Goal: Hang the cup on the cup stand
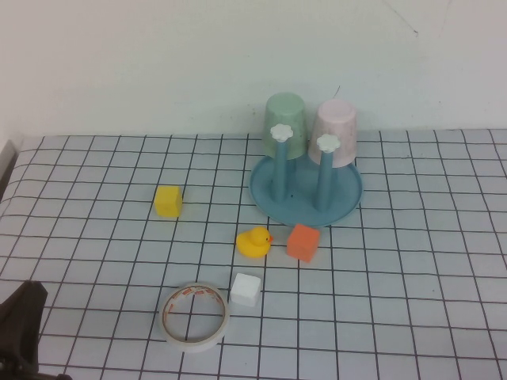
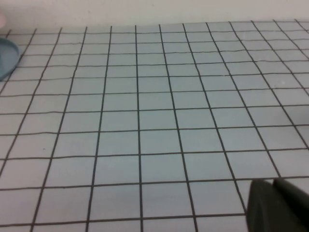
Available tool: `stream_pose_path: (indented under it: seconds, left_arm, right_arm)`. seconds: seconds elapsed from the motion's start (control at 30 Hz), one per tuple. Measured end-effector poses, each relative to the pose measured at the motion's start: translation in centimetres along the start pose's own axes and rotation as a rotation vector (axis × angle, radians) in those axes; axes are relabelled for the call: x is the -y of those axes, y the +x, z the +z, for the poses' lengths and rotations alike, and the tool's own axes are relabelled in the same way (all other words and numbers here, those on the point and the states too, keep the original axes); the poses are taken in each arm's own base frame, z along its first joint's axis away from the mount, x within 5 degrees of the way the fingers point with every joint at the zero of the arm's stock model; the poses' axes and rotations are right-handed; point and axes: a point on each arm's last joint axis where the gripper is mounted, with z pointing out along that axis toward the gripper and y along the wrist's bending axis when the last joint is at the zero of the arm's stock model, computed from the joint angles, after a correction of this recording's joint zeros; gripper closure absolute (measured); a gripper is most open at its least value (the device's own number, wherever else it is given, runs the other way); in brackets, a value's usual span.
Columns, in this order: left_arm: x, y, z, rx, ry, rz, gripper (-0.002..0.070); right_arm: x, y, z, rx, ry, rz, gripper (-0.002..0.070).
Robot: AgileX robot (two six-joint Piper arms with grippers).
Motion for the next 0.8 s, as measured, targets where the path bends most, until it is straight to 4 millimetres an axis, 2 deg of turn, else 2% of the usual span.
stream_pose_path:
  seconds: [0.33,0.8]
  left_arm:
    - [0.00,0.01,0.00,-0.001,0.000,0.000,0.0676]
    - [0.01,0.02,0.00,-0.002,0.001,0.000,0.0676]
  right_arm:
    - [-0.45,0.03,0.00,-0.006,-0.070,0.055,0.0678]
    - [-0.46,0.03,0.00,-0.007,-0.072,0.080,0.0678]
